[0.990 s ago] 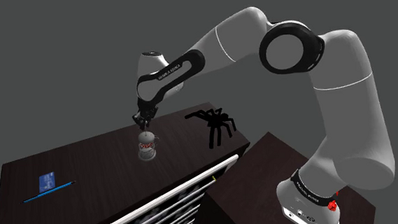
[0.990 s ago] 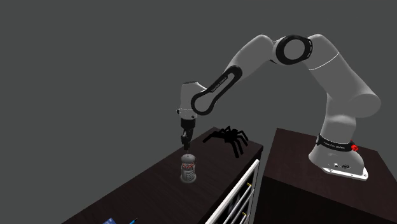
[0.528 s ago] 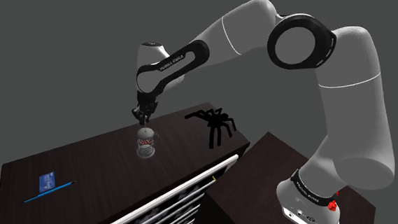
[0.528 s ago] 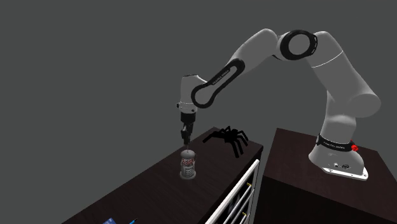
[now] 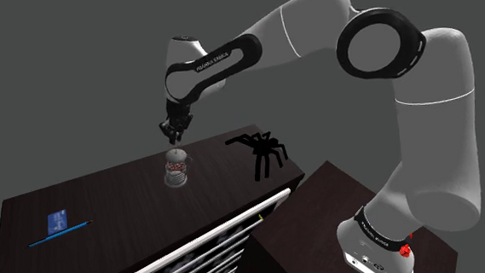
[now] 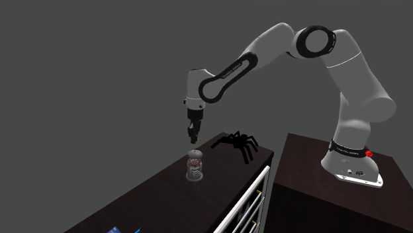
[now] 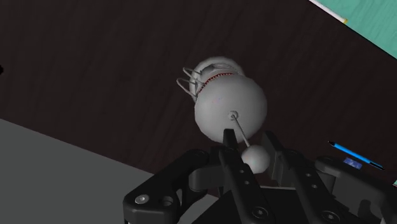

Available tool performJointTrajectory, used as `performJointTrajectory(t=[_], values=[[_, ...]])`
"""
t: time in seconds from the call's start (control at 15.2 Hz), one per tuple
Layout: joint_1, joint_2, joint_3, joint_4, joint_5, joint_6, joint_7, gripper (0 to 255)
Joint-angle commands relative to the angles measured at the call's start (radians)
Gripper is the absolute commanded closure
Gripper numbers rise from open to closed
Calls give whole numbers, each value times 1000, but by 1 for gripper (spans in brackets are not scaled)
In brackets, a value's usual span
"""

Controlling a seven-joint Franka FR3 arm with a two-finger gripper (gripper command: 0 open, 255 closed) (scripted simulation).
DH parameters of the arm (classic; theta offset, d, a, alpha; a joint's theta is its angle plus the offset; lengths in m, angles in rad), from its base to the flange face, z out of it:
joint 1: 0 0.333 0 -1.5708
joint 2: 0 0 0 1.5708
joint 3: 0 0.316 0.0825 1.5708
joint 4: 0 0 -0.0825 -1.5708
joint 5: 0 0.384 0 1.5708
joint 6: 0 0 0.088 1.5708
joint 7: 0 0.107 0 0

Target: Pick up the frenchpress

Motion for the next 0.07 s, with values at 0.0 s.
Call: performJointTrajectory(t=[0.0], values=[[1, -6, 1, 0, 0, -6, 2, 255]])
